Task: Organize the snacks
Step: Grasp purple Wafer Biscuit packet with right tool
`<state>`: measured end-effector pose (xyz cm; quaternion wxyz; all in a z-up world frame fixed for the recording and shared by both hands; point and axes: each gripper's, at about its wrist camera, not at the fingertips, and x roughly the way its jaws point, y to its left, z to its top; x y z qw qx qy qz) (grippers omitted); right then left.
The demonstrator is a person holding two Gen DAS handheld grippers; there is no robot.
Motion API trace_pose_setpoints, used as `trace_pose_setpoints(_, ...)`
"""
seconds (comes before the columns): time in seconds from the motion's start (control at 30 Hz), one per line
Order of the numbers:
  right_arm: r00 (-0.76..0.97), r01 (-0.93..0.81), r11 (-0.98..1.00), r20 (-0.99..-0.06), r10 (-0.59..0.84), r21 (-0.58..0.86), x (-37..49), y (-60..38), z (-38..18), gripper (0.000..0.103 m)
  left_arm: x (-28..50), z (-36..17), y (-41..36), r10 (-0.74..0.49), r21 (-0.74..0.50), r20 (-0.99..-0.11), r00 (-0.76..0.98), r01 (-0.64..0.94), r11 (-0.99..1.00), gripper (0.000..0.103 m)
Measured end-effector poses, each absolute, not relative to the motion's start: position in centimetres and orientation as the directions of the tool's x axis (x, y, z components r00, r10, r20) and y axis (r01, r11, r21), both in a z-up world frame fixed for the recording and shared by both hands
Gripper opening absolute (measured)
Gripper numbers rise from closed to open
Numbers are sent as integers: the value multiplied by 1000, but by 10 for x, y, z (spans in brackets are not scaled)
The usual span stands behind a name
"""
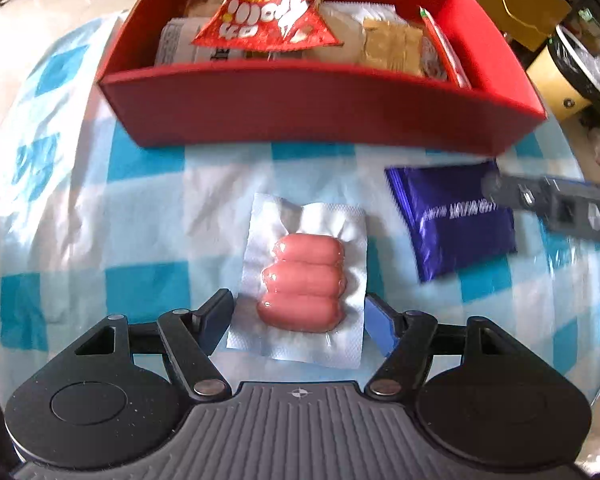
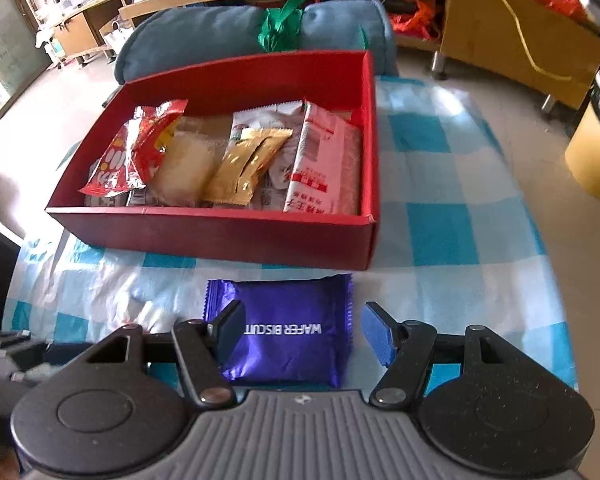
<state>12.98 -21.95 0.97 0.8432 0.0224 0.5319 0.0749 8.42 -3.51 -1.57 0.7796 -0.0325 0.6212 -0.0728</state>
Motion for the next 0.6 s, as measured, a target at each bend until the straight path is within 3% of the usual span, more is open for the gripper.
trace_pose_setpoints(0.6,350,-148,981,-921,171,125,147,-207,-21,62,86,-24,-25,-206,-194,-958,201,76,978,78)
